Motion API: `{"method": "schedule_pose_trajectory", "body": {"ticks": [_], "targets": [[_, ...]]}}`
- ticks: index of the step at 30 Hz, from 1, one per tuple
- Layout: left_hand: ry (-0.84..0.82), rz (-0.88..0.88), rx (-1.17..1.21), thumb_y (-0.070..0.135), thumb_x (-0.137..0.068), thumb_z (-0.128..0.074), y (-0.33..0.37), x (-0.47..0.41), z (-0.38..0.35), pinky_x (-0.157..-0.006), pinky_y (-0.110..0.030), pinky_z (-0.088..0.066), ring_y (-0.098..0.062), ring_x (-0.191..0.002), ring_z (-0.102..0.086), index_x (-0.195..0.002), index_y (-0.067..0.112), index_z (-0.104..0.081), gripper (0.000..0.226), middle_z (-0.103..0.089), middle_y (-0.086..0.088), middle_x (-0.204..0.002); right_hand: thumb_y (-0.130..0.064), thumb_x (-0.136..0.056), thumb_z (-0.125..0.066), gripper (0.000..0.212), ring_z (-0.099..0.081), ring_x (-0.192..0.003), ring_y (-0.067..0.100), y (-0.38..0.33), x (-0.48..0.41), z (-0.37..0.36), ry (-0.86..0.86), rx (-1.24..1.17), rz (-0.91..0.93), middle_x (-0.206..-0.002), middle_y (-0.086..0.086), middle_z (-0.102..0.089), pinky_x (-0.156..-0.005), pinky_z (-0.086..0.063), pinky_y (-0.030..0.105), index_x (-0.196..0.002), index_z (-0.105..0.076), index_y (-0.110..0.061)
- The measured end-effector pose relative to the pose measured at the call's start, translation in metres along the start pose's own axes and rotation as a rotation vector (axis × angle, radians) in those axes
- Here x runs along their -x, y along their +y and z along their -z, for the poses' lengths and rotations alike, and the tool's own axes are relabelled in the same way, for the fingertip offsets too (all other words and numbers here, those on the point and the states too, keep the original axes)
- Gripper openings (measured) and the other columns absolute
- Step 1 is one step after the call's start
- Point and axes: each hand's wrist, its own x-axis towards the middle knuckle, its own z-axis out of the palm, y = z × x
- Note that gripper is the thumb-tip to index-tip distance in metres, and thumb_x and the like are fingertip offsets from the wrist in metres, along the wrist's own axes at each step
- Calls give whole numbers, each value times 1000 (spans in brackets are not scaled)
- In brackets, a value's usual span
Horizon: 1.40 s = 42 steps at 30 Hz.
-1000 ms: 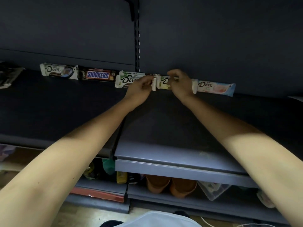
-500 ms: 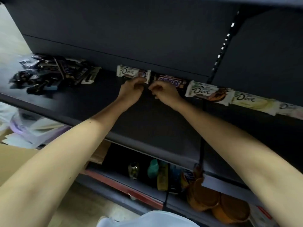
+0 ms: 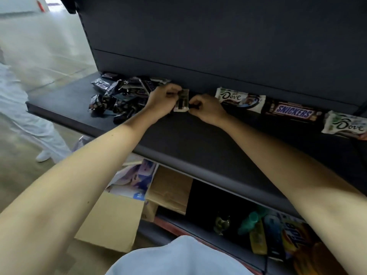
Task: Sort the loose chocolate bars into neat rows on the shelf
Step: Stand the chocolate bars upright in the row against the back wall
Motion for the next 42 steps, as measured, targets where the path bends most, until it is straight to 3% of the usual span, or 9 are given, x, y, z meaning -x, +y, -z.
{"method": "schedule_pose_trajectory", "body": {"ticks": [7, 12, 17, 23, 26, 30, 34, 38, 42], "targets": [[-86, -18, 14, 12, -92, -47, -20, -16, 13, -103, -29, -41, -12, -115, -53, -115, 18, -61, 28, -61, 2, -120, -25, -88, -62, 29, -58, -107, 23, -5, -21, -16, -21, 159, -51, -117, 9, -63, -89, -46, 31, -112, -62, -9], [-124, -21, -21, 12, -91, -46, -22, -21, 6, -93, -22, -42, -11, -112, -53, -117, 20, -60, 31, -61, 3, -121, -18, -91, -55, 19, -60, -101, 30, -6, -25, -23, 64, 279, -38, -108, 14, -65, -84, -49, 39, -102, -63, -5], [-148, -22, -10, 10, -90, -45, -24, -24, 6, -86, -17, -39, -10, -111, -54, -117, 19, -61, 32, -61, 3, -120, -22, -94, -48, 25, -59, -99, 30, -13, -28, -30, 71, 370, -121, -107, 15, -64, -72, -43, 32, -100, -63, -3], [-143, -18, -39, 9, -89, -50, -31, -20, 6, -89, -17, -40, -13, -112, -55, -119, 15, -59, 31, -62, -1, -120, -26, -96, -43, 31, -61, -94, 28, -14, -30, -27, -15, 296, -198, -98, 14, -66, -71, -43, 32, -89, -63, -4], [-177, -92, -190, 11, -85, -60, -31, -16, 3, -88, -17, -38, -15, -113, -54, -122, 15, -56, 38, -58, -3, -122, -24, -97, -43, 28, -57, -85, 20, -16, -23, -22, 7, 97, -164, -89, 8, -60, -71, -42, 30, -94, -62, -3], [-119, -217, -298, 18, -82, -65, -28, -17, -7, -85, -22, -38, -21, -110, -53, -120, 14, -56, 39, -57, -8, -121, -21, -95, -48, 14, -51, -73, 5, -21, -11, -9, 118, -229, -108, -79, -7, -57, -59, -37, 9, -92, -59, -12], [84, -245, -145, 14, -88, -57, -14, -14, -20, -68, -12, -33, -19, -89, -59, -104, 5, -64, 20, -66, -9, -99, -22, -97, -44, 25, -54, -73, 7, -21, 0, -2, 207, -484, -99, -74, -4, -57, -73, -44, 23, -77, -57, -17], [115, 93, 387, 15, -90, -56, -5, -9, -23, -76, -24, -54, -10, -77, -66, -99, 13, -62, 11, -67, 2, -86, -23, -96, -46, 21, -53, -99, 12, -7, 5, 2, 330, -483, -218, -108, 4, -57, -80, -41, 20, -105, -58, -8], [62, 265, 754, 14, -93, -54, -3, 2, -21, -67, -16, -54, -7, -73, -64, -98, 12, -59, 7, -65, 1, -86, -22, -91, -55, 28, -50, -103, 13, 11, 12, 5, 474, -436, -315, -123, 8, -49, -84, -38, 20, -116, -53, -9]]}}
